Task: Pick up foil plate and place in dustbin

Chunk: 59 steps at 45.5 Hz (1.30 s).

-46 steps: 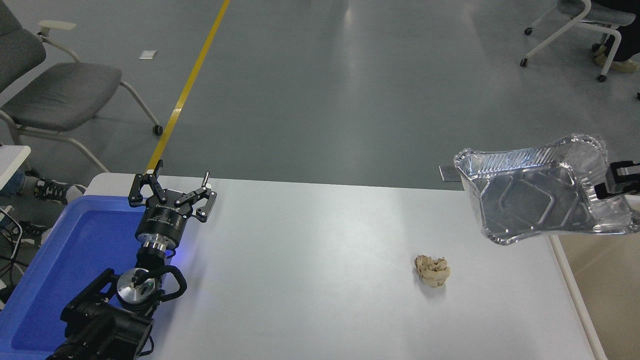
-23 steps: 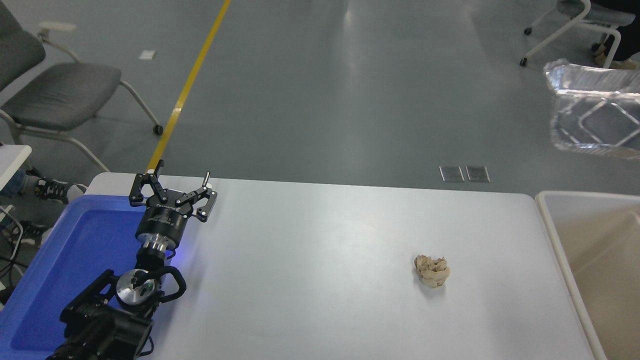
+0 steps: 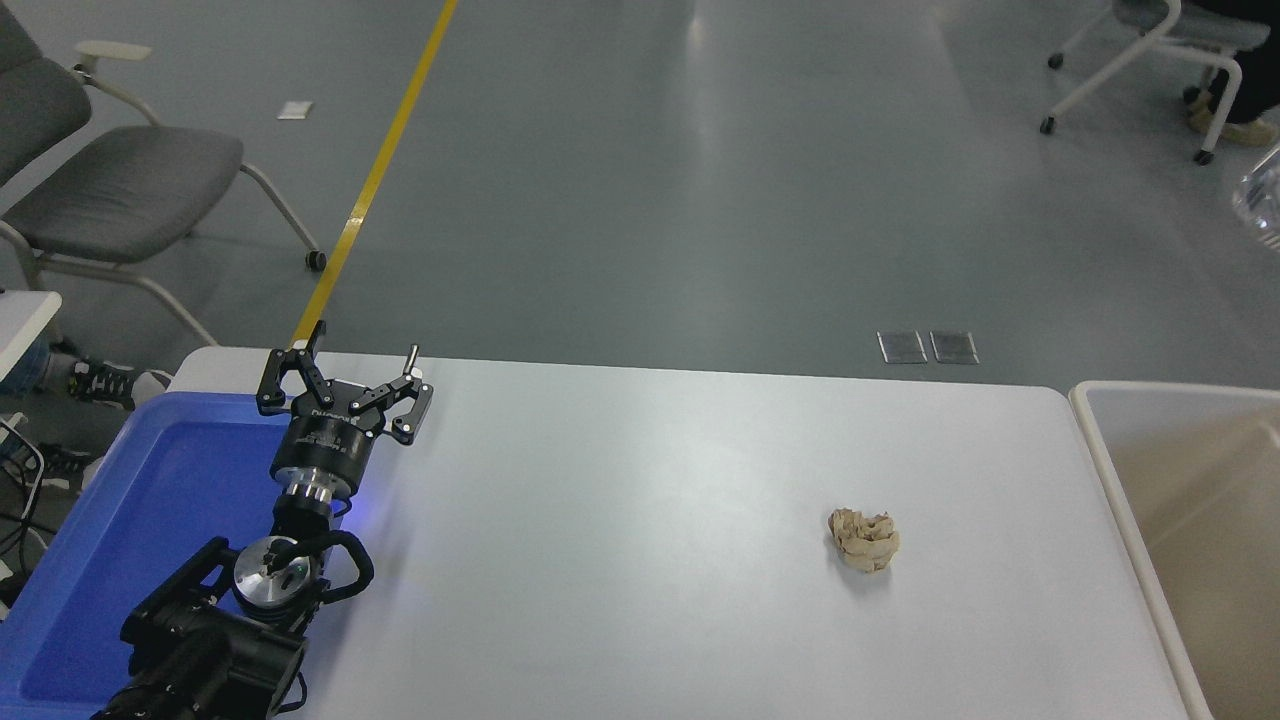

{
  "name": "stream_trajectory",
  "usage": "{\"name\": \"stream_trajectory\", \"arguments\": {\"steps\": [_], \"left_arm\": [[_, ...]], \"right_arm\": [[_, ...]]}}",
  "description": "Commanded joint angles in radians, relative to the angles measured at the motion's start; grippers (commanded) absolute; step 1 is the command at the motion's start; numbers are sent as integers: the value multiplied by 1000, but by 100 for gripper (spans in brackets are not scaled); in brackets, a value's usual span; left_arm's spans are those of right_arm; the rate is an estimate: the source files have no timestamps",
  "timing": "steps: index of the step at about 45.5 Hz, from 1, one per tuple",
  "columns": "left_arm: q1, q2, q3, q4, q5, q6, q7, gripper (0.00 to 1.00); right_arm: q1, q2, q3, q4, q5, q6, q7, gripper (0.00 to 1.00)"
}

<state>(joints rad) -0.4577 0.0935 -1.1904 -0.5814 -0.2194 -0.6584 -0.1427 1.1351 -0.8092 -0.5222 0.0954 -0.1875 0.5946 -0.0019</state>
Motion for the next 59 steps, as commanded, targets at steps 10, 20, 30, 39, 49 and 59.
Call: {"name": "stream_trajectory", "arguments": {"steps": [10, 20, 30, 39, 49, 59], "left_arm": [[-1, 0, 0, 0, -1, 0, 0, 99], [-1, 0, 0, 0, -1, 0, 0, 99], [-1, 0, 0, 0, -1, 0, 0, 99], [-1, 0, 0, 0, -1, 0, 0, 99], [-1, 0, 0, 0, -1, 0, 0, 99], [-1, 0, 0, 0, -1, 0, 0, 99]], "right_arm": [[-494, 320, 522, -247, 86, -418, -82, 0], [-567, 389, 737, -238, 88, -552, -115, 0], [-580, 429, 843, -214, 88, -607, -136, 0], [-586, 464, 860, -206, 88, -645, -138, 0], [-600, 482, 864, -204, 88, -661, -138, 0], [-614, 482, 884, -192, 88, -653, -133, 66]]}}
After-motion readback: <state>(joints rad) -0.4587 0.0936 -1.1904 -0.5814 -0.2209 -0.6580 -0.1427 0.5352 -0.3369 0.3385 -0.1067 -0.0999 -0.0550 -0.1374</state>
